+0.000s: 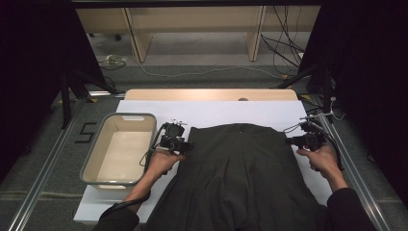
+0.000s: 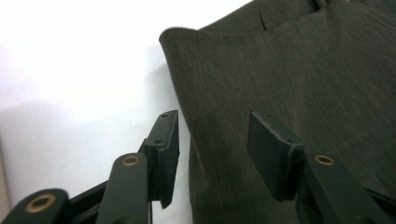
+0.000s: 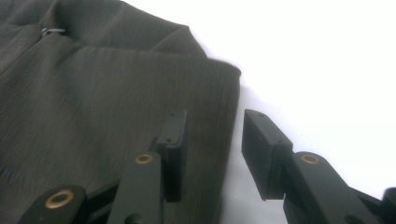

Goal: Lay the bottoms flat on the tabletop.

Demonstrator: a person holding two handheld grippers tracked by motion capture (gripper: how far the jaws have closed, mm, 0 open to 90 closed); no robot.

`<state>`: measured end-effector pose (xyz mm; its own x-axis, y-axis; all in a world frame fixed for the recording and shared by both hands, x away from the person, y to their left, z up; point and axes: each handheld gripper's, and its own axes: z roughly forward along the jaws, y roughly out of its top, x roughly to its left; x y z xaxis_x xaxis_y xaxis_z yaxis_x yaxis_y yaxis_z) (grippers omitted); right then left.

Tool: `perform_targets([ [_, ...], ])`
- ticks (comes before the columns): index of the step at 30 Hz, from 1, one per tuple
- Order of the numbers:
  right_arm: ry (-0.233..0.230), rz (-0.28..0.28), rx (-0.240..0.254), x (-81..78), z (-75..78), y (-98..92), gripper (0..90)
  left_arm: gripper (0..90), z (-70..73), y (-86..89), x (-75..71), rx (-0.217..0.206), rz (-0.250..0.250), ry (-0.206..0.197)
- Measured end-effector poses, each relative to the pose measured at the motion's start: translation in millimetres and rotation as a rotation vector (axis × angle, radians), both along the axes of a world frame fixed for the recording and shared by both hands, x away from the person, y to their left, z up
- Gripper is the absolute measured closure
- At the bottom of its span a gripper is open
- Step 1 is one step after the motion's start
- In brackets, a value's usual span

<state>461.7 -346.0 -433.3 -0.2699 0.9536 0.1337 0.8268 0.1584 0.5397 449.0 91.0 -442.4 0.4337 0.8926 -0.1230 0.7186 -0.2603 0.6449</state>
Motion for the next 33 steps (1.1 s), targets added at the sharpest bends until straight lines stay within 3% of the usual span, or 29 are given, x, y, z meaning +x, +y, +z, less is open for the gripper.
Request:
perform_targets([
  [5, 0.022, 0.004, -0.005, 13.6, -7.4, 8.4, 60.5, 57.0, -3.8, -3.5, 13.5, -0.019, -0.002, 0.006],
  [11, 0.059, 0.0, -0.005, 22.7, -18.0, 12.9, 60.3, 64.4, -12.4, -8.7, 25.9, -0.005, 0.006, 0.035],
  [14, 0.072, 0.0, -0.017, 24.0, -22.0, 15.1, 66.7, 74.3, -18.4, -10.1, 28.7, -0.044, 0.017, 0.052],
  [16, 0.066, 0.006, -0.029, 24.2, -22.5, 16.0, 75.8, 83.8, -20.3, -11.6, 29.0, -0.04, 0.011, 0.055],
  [19, 0.054, 0.013, -0.031, 23.6, -20.3, 15.8, 86.4, 87.8, -18.7, -11.5, 29.1, -0.039, 0.001, 0.052],
  [25, -0.013, 0.019, -0.057, 20.5, 0.2, 17.1, 88.1, 88.3, -1.9, -2.0, 28.2, -0.089, 0.005, 0.022],
  [33, -0.134, -0.013, -0.065, 29.1, 49.2, 20.0, 88.2, 88.3, 25.9, 11.4, 33.6, -0.164, 0.033, -0.039],
])
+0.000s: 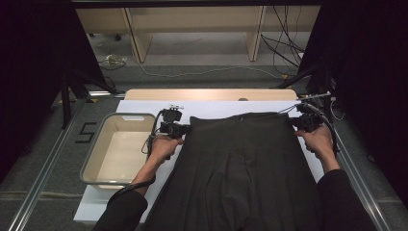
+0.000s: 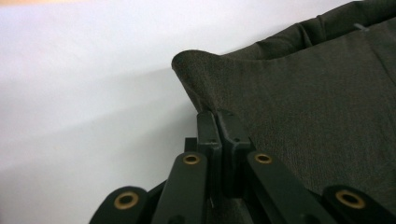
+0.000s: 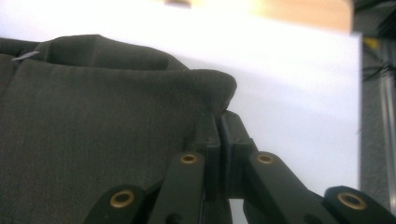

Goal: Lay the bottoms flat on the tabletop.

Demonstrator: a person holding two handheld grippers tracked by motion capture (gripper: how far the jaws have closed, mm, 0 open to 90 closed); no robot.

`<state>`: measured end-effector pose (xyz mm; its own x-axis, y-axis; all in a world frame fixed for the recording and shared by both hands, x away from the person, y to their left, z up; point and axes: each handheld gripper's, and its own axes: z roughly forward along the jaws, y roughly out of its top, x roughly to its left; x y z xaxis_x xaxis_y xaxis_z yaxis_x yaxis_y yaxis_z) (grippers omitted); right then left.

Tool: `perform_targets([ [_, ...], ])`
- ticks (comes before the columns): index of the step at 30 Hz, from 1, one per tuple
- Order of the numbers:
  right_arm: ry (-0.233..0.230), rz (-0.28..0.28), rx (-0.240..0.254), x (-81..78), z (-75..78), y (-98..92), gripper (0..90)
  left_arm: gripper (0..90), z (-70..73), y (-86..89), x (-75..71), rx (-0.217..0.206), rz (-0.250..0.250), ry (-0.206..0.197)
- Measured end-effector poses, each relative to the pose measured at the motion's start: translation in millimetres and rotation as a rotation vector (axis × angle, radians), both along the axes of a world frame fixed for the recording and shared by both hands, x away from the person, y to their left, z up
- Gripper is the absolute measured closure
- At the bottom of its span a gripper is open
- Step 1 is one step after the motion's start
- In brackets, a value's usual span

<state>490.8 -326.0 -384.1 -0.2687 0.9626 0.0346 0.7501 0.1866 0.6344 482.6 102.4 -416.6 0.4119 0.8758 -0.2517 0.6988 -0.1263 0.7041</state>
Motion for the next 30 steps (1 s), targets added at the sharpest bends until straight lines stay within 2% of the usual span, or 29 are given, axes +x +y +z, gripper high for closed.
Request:
perform_targets([
  [4, -0.043, -0.015, 0.003, 3.9, 17.4, 5.1, 88.1, 88.4, 16.0, 8.4, 2.8, -0.06, 0.042, -0.049],
  [6, -0.054, -0.019, 0.0, 5.1, 21.5, 8.4, 88.0, 88.3, 24.9, 11.8, 3.2, -0.082, 0.051, -0.074],
  [9, -0.067, -0.019, -0.007, 5.2, 25.7, 11.8, 87.9, 88.3, 42.5, 15.1, -1.9, -0.136, 0.051, -0.127],
  [11, -0.078, -0.023, -0.011, 5.5, 27.6, 12.6, 87.6, 88.3, 51.4, 14.6, -3.6, -0.123, 0.042, -0.158],
  [15, -0.096, -0.03, -0.011, 6.4, 32.0, 13.4, 87.7, 88.3, 57.2, 15.0, -0.4, -0.125, 0.054, -0.159],
  [18, -0.137, -0.029, -0.02, 5.4, 44.8, 15.9, 87.7, 88.1, 58.8, 13.3, 0.4, -0.118, 0.054, -0.166],
  [22, -0.165, -0.034, -0.03, 7.4, 57.0, 16.9, 87.7, 88.0, 62.3, 14.0, 3.1, -0.13, 0.066, -0.169],
  [26, -0.18, -0.038, -0.053, 9.9, 62.4, 20.7, 87.7, 87.8, 66.7, 13.1, 5.4, -0.118, 0.066, -0.179],
  [30, -0.205, -0.045, -0.041, 11.5, 68.3, 22.1, 87.7, 87.7, 71.0, 13.5, 6.2, -0.131, 0.08, -0.192],
])
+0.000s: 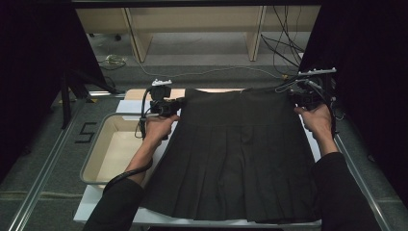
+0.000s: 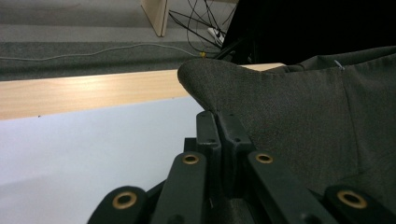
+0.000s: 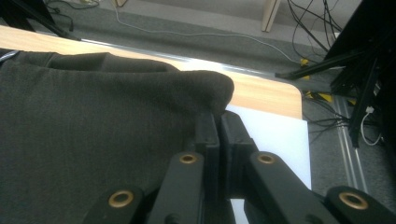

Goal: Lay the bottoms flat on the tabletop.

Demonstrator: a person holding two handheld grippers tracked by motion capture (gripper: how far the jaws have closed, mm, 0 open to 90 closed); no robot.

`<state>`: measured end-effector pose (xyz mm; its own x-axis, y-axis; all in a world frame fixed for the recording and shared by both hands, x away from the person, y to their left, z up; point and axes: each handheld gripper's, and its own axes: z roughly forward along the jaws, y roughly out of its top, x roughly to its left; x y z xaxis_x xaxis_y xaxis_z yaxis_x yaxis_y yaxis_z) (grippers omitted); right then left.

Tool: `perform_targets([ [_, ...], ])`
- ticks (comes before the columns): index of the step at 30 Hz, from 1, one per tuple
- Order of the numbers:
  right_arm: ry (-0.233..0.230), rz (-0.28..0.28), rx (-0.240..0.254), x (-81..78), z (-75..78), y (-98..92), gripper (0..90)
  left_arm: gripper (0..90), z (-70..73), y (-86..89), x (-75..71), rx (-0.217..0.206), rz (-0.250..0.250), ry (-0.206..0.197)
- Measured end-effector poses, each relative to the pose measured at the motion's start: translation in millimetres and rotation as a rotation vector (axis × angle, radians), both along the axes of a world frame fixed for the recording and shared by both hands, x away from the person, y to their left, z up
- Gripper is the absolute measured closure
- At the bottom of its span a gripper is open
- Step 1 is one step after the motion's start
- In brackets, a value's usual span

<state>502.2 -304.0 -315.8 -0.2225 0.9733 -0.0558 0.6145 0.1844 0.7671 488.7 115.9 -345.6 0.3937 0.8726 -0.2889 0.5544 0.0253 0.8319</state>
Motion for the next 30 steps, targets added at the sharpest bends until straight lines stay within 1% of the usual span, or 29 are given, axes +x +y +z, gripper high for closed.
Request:
perform_targets([
  [2, 0.002, 0.0, 0.01, 1.2, 2.4, 0.0, 87.5, 87.5, 0.3, 0.6, 0.2, 0.001, 0.002, -0.002],
  [3, 0.006, 0.001, 0.007, 1.4, 2.3, 0.6, 87.5, 87.5, -0.3, 0.6, 0.2, -0.002, 0.002, -0.004],
  [8, 0.019, 0.005, -0.009, 2.0, -3.9, 2.6, 87.3, 87.2, -6.4, -0.4, -1.3, 0.002, -0.009, 0.007],
  [11, 0.019, 0.006, -0.008, 1.1, -6.1, 2.8, 87.3, 87.0, -8.8, -0.4, -1.2, 0.003, -0.006, 0.011],
  [13, 0.018, 0.003, -0.006, 0.4, -6.4, 2.3, 87.3, 86.7, -9.3, -0.3, -1.2, 0.0, -0.006, 0.004],
  [15, 0.02, 0.003, -0.005, 0.1, -7.4, 1.7, 87.0, 86.4, -10.0, -0.9, -1.7, -0.007, -0.005, -0.012],
  [17, 0.024, -0.002, 0.001, -0.4, -10.3, 0.5, 85.5, 83.0, -10.8, -0.7, -2.4, -0.02, -0.001, -0.017],
  [19, 0.031, -0.011, 0.004, -0.7, -15.3, -1.3, 81.2, 73.3, -9.3, 0.9, -4.5, -0.025, 0.016, -0.021],
  [20, 0.03, -0.032, 0.008, -1.9, -19.1, -3.3, 74.6, 69.7, -7.9, 2.1, -6.0, -0.015, 0.012, -0.018],
  [21, 0.038, -0.044, 0.026, -3.3, -21.5, -5.5, 68.0, 68.7, -7.0, 2.7, -8.3, -0.005, 0.002, -0.017],
  [23, 0.06, -0.046, 0.046, -6.9, -25.9, -8.6, 59.9, 65.1, -6.5, 2.8, -13.2, 0.013, -0.02, -0.002],
  [24, 0.066, -0.04, 0.044, -9.1, -27.3, -8.9, 56.5, 62.2, -7.5, 1.8, -17.8, 0.022, -0.035, 0.027],
  [25, 0.074, -0.026, 0.039, -13.4, -30.5, -8.2, 53.5, 59.4, -9.7, 0.9, -22.9, 0.031, -0.048, 0.048],
  [27, 0.095, 0.007, 0.033, -21.4, -36.4, -5.5, 50.8, 54.8, -17.0, -2.8, -34.3, 0.067, -0.08, 0.086],
  [30, 0.125, 0.059, 0.058, -35.0, -49.1, 0.1, 49.9, 49.8, -32.2, -7.6, -53.3, 0.112, -0.122, 0.128],
])
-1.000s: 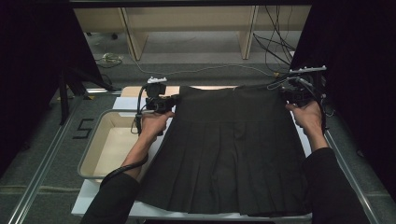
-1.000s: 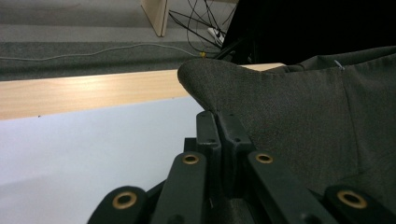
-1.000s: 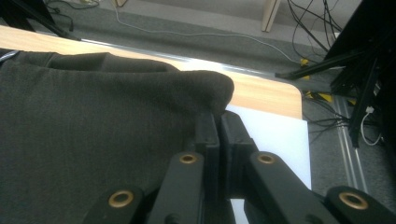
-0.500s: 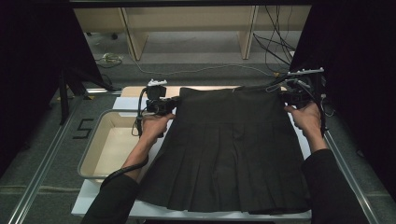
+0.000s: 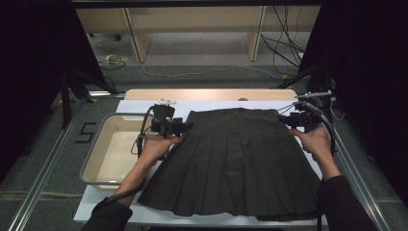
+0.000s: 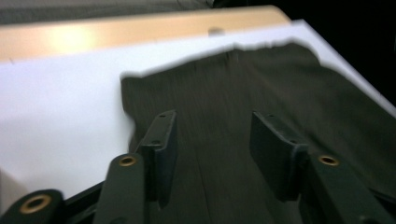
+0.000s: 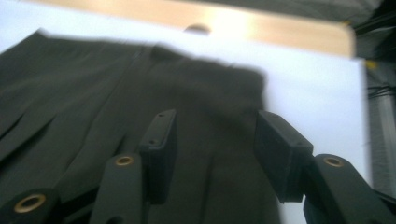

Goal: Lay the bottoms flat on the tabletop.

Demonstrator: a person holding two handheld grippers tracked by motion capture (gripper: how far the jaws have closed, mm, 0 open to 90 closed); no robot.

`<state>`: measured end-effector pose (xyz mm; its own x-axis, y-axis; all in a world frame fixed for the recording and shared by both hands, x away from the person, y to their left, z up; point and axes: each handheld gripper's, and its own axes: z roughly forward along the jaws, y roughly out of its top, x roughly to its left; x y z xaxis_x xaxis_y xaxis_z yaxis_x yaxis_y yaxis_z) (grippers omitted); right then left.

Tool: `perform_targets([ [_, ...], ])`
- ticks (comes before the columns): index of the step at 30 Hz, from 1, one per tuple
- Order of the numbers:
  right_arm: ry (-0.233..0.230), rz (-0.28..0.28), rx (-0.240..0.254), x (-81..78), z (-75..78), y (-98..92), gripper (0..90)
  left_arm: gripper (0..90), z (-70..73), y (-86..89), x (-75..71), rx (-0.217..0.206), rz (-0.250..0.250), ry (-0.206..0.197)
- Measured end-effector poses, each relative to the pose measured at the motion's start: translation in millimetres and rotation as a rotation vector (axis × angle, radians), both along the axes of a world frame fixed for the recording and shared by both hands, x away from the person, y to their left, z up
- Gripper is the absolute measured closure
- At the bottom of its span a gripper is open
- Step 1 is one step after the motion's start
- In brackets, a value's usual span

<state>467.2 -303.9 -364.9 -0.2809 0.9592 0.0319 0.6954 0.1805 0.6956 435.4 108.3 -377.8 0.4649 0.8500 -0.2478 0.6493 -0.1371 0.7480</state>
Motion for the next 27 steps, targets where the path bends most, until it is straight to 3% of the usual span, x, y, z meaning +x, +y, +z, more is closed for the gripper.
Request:
perform_targets([
  [2, 0.02, 0.034, 0.009, -9.2, -9.6, 5.1, 48.3, 47.4, -10.4, -1.8, -10.7, 0.013, -0.022, 0.025],
  [4, 0.045, 0.064, 0.008, -17.3, -19.8, 9.6, 46.7, 45.5, -19.1, -5.6, -17.4, 0.068, -0.042, 0.061],
  [6, 0.066, 0.083, 0.012, -24.4, -29.9, 13.3, 46.2, 42.7, -25.4, -7.8, -25.3, 0.092, -0.046, 0.065],
  [8, 0.094, 0.105, -0.03, -29.8, -35.5, 17.6, 44.3, 41.7, -32.7, -8.8, -31.9, 0.116, -0.064, 0.08],
  [10, 0.105, 0.112, -0.003, -35.8, -40.1, 19.4, 44.3, 40.9, -39.3, -6.2, -37.5, 0.158, -0.049, 0.087],
  [12, 0.131, 0.126, 0.015, -40.7, -46.0, 22.4, 43.9, 40.9, -46.7, -2.9, -45.6, 0.139, -0.047, 0.119],
  [15, 0.153, 0.151, 0.005, -47.1, -53.7, 29.0, 43.2, 39.6, -58.9, 0.5, -60.6, 0.175, -0.069, 0.15],
  [22, 0.153, 0.188, 0.022, -63.0, -54.5, 43.0, 42.7, 40.2, -70.0, 5.0, -83.9, 0.2, -0.1, 0.199],
  [25, 0.139, 0.19, 0.036, -68.3, -52.2, 44.8, 42.6, 40.0, -72.0, 4.9, -90.0, 0.235, -0.112, 0.214],
  [27, 0.138, 0.191, 0.041, -70.8, -52.0, 44.6, 42.8, 39.2, -74.0, 5.2, -91.8, 0.254, -0.094, 0.213],
])
